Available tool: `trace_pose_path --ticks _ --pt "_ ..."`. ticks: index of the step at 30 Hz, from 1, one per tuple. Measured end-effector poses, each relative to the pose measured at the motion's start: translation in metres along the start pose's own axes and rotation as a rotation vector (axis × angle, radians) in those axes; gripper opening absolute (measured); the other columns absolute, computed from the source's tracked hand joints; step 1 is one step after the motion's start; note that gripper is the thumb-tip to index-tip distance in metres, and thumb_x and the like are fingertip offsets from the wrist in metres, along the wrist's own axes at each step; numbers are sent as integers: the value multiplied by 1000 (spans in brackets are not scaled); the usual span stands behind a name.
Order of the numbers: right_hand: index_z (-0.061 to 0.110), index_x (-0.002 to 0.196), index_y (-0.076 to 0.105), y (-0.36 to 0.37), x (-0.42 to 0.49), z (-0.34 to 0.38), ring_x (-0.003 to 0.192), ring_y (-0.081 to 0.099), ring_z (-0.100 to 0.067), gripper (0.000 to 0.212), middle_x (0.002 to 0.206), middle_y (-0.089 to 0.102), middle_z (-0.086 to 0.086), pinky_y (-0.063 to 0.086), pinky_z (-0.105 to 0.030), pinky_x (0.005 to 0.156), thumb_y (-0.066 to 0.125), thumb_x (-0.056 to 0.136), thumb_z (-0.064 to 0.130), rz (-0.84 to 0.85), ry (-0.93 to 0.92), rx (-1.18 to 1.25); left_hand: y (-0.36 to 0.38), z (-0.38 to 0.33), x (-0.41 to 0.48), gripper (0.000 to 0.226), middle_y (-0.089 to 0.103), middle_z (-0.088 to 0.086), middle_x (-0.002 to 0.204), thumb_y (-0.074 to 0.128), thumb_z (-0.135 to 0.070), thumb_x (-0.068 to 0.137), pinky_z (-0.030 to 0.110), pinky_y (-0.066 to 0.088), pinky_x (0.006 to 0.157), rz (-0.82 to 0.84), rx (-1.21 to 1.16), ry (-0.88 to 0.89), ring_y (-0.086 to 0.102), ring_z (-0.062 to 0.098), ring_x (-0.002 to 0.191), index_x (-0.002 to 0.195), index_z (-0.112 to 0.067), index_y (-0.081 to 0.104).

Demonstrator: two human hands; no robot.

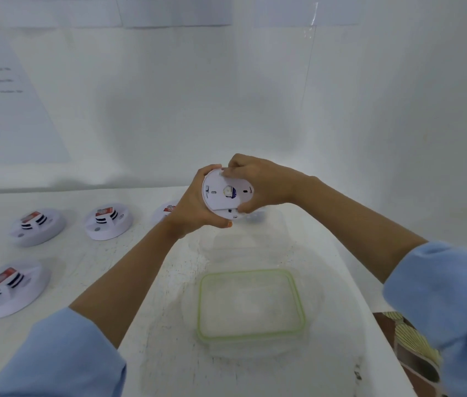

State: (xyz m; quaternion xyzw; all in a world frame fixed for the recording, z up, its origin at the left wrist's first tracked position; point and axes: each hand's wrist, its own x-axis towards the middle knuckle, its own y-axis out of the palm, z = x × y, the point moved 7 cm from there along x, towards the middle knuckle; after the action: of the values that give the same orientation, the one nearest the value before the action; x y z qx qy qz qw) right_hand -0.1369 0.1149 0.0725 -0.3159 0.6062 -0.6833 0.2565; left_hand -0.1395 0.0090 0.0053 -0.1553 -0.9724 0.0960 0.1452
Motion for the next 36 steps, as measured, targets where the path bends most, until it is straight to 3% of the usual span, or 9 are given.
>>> trace_pose_path --ticks 5,9,12,16,23,27,30,33,36 --pt "8 116 55 -8 -1 9 88 50 -22 60 101 48 -6 42 -26 71 76 64 31 -26 11 -43 -1 -3 -3 106 44 -1 127 83 -9 39 29 54 83 -12 0 12 50 15 116 130 -24 32" --pt "9 113 57 -14 -13 19 88 51 -21 57 103 50 -5 43 -26 72 76 65 31 -67 14 6 -1 -3 -8 98 49 9 123 83 2 47 23 51 76 27 94 12 53 20 109 131 -7 35" --pt "10 114 58 -16 -27 28 90 51 -22 59 104 52 -5 47 -33 78 75 63 33 -54 61 49 1 -11 -24 96 48 -3 120 78 6 47 15 50 74 -6 65 9 54 1 105 130 -11 33" --pt "13 120 57 -11 -56 39 99 48 -21 65 108 53 -4 42 -37 90 75 60 32 -48 129 113 1 -18 -49 99 46 -10 119 75 8 45 13 51 68 -36 18 41 54 -12 98 129 -19 29" --pt "17 122 55 44 -109 69 105 48 -18 60 115 50 -1 44 -32 92 74 66 27 349 195 155 -7 -17 -91 102 48 -11 121 82 0 41 21 55 70 -88 -8 5 54 3 108 125 -32 34" --pt "7 114 59 78 -116 73 105 49 -24 52 111 54 -9 46 -39 88 73 68 30 393 196 96 -5 -22 -114 101 46 -5 127 84 -18 35 20 54 71 -120 -8 -3 52 5 112 122 -37 37" --pt "12 128 52 92 -121 71 116 44 -20 60 122 50 -6 40 -32 97 72 74 31 406 230 149 1 -27 -127 99 39 6 133 84 -19 36 19 53 73 -109 4 -2 50 6 114 122 -37 37" --pt "17 127 53 75 -125 68 112 47 -14 53 123 52 -1 38 -24 94 71 79 31 235 283 282 7 -31 -137 98 36 10 136 85 -18 38 20 53 75 -98 0 11 50 7 116 122 -35 38" --pt "18 105 66 29 -120 69 83 51 -9 27 100 59 0 40 -23 75 71 79 24 -226 268 493 8 -35 -144 98 36 9 136 85 -16 39 21 54 75 -98 -26 15 49 9 118 123 -32 38"
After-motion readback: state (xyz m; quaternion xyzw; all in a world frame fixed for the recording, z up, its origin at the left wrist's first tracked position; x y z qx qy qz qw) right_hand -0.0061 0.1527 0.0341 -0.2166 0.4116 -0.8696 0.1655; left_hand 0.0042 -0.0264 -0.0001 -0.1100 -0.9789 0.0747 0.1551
